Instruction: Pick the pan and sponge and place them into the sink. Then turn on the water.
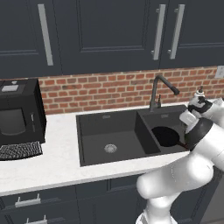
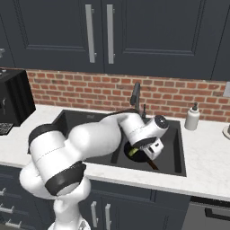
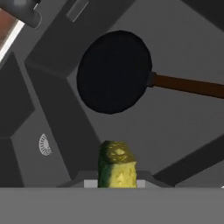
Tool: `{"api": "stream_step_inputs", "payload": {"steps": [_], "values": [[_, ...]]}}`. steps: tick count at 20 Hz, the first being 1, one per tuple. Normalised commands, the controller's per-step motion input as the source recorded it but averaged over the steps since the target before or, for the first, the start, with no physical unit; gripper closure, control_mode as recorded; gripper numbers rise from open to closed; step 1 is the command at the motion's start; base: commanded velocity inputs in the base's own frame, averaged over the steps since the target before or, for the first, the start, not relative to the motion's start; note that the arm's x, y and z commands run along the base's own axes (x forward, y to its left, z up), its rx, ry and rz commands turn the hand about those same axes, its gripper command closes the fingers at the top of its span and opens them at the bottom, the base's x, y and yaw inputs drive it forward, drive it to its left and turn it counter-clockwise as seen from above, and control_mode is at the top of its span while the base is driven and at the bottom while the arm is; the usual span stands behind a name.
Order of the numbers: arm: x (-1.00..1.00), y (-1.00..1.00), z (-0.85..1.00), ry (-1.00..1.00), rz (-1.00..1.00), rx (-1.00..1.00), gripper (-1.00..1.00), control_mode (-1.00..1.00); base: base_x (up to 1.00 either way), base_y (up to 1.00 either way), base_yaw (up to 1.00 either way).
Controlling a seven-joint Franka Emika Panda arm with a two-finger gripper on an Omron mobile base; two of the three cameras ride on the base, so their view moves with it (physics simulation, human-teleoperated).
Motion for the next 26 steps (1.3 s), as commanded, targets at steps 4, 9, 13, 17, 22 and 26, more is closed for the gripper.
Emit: {"api": "stream_step_inputs", "payload": {"steps": [4, 9, 13, 17, 22, 26], "values": [[0.47, -0.04, -0.23, 0.05, 0.0, 0.06, 1.0, -1.0, 0.0, 0.0, 0.0], [0.31, -0.15, -0.27, 0.0, 0.03, 0.08, 1.0, -1.0, 0.0, 0.0, 0.0], [0.21, -0.16, -0.34, -0.01, 0.06, 0.07, 1.0, -1.0, 0.0, 0.0, 0.0], [0.27, -0.03, -0.3, -0.02, 0.07, 0.05, 1.0, -1.0, 0.0, 0.0, 0.0], [0.3, 0.0, -0.25, -0.04, 0.07, 0.03, 1.0, -1.0, 0.0, 0.0, 0.0], [0.2, 0.0, -0.21, -0.12, 0.07, 0.01, 1.0, -1.0, 0.0, 0.0, 0.0]]}}
